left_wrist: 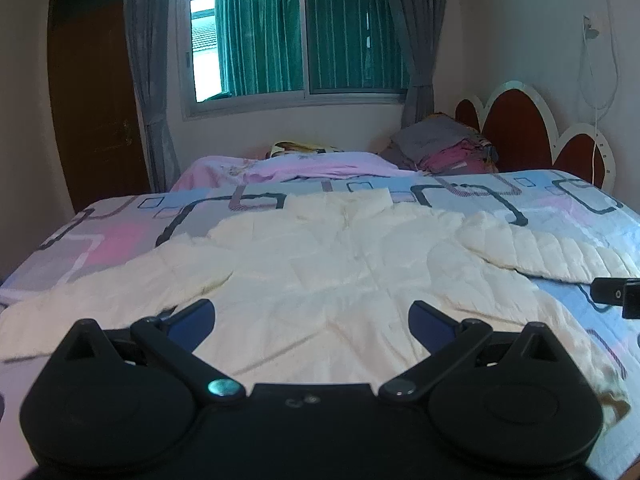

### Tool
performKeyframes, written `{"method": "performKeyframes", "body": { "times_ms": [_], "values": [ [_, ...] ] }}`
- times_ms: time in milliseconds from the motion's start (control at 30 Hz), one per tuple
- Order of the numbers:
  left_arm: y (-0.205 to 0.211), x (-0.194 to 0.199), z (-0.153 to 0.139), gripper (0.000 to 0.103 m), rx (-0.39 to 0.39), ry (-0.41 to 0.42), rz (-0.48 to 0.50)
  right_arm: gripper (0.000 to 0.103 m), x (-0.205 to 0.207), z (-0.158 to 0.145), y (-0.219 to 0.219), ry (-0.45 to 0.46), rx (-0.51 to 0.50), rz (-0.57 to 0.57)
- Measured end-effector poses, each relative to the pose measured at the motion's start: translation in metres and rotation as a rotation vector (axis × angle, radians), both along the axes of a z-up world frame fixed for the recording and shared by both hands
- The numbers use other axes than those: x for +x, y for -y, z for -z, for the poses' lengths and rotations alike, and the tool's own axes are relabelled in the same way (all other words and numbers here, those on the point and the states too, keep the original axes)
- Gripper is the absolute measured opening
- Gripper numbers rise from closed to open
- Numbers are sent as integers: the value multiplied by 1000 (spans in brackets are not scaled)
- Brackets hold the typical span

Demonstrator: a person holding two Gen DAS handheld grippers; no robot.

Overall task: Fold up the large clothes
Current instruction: 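Grasp the sleeve cuff with the right tool and fold it across the jacket body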

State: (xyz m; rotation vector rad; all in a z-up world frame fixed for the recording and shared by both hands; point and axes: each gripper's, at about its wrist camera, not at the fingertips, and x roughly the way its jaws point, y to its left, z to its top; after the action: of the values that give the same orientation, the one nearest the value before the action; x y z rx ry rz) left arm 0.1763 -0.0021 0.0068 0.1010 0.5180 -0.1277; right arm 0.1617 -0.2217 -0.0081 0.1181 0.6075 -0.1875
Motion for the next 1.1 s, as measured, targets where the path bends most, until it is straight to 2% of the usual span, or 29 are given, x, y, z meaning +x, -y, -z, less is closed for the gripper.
{"method": "performKeyframes", "body": {
  "times_ms": [200, 300, 400, 500, 733, 867, 1000, 1100],
  "values": [
    [8, 33, 8, 103, -46, -59, 63, 103, 21, 5, 25, 2, -19, 69],
    [23, 47, 16, 103, -43, -80, 92, 103, 30, 9, 47, -7, -28, 108],
    [40, 59, 25, 103, -70, -80, 105, 103, 39, 16, 77, -21, -25, 149],
    [61, 73, 34, 103, -64, -84, 123, 103, 52, 28, 112, -38, -6, 199],
    [121, 111, 47, 103, -23, -108, 136, 103, 77, 56, 205, -49, 99, 318],
    [154, 134, 55, 103, -29, -162, 171, 103, 87, 83, 253, -69, 197, 362],
    [184, 145, 59, 103, 10, -175, 196, 103, 87, 104, 285, -47, 303, 413],
    [193, 152, 61, 103, -4, -187, 192, 102, 87, 115, 301, -36, 369, 431]
  ]
}}
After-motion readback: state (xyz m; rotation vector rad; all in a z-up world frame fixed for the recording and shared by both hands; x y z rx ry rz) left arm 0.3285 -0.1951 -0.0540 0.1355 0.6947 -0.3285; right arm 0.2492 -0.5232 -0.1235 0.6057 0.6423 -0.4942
